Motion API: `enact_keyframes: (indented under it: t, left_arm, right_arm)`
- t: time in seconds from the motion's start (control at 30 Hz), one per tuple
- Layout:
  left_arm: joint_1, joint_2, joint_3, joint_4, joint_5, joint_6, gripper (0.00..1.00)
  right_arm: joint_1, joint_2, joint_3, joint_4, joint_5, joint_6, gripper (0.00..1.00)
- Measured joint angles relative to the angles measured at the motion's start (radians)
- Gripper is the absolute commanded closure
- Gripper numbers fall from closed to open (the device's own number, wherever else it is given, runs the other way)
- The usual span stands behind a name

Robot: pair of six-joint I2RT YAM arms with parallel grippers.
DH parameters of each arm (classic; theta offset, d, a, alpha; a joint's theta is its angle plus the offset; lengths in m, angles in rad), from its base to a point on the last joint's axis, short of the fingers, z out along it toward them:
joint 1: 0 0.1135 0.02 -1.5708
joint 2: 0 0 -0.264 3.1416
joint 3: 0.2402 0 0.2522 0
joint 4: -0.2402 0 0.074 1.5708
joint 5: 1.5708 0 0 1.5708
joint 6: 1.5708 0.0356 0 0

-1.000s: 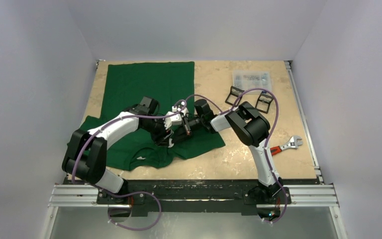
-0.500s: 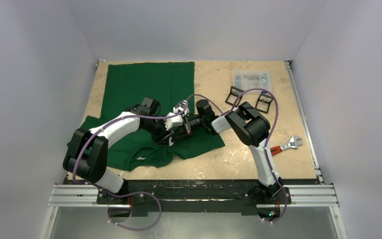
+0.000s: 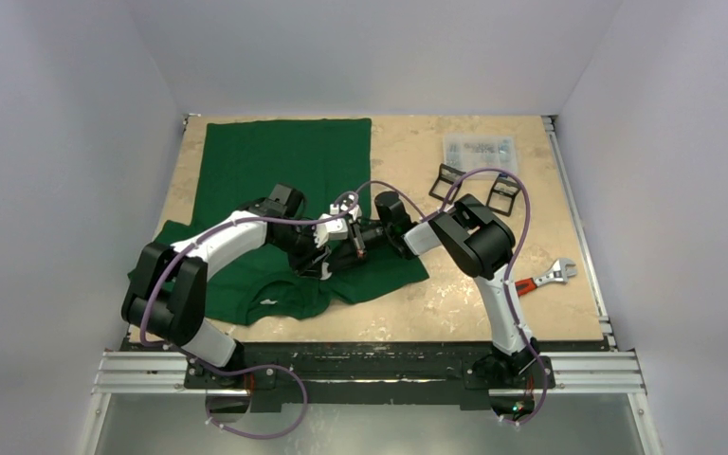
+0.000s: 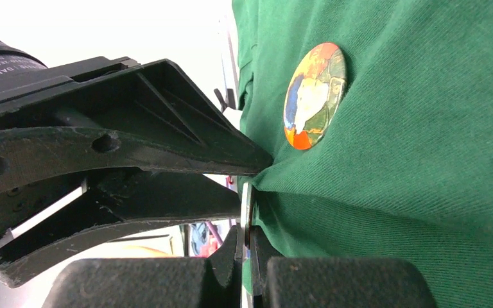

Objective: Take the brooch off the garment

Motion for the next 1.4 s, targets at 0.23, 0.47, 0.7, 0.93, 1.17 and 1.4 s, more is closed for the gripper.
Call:
enact_keyframes:
  t: [0.23,0.47,0.7,0.93,1.17,1.4]
  left_arm:
    - [0.006,0.009,0.003,-0.002,0.004,0.001,0.61]
    - [0.006,0.01,0.004,-0.006,0.006,0.014,0.61]
    - [0.007,0.017,0.004,-0.007,0.01,0.018,0.63]
    - [0.007,0.026,0.013,-0.012,0.009,0.016,0.64]
    - [0.007,0.023,0.019,-0.024,0.015,0.021,0.62]
    - [0.009,0.023,0.025,-0.032,0.016,0.026,0.72]
  right_arm:
    - [0.008,0.0,0.006,-0.084,0.0,-0.068,1.0]
    - [0.013,0.0,0.021,-0.112,0.0,-0.099,1.0]
    - [0.016,0.0,0.024,-0.112,0.0,-0.099,1.0]
    - [0.02,0.0,0.024,-0.097,0.0,-0.08,1.0]
    - [0.02,0.0,0.013,0.009,-0.001,0.035,1.0]
    - [0.019,0.002,0.01,0.045,0.001,0.079,1.0]
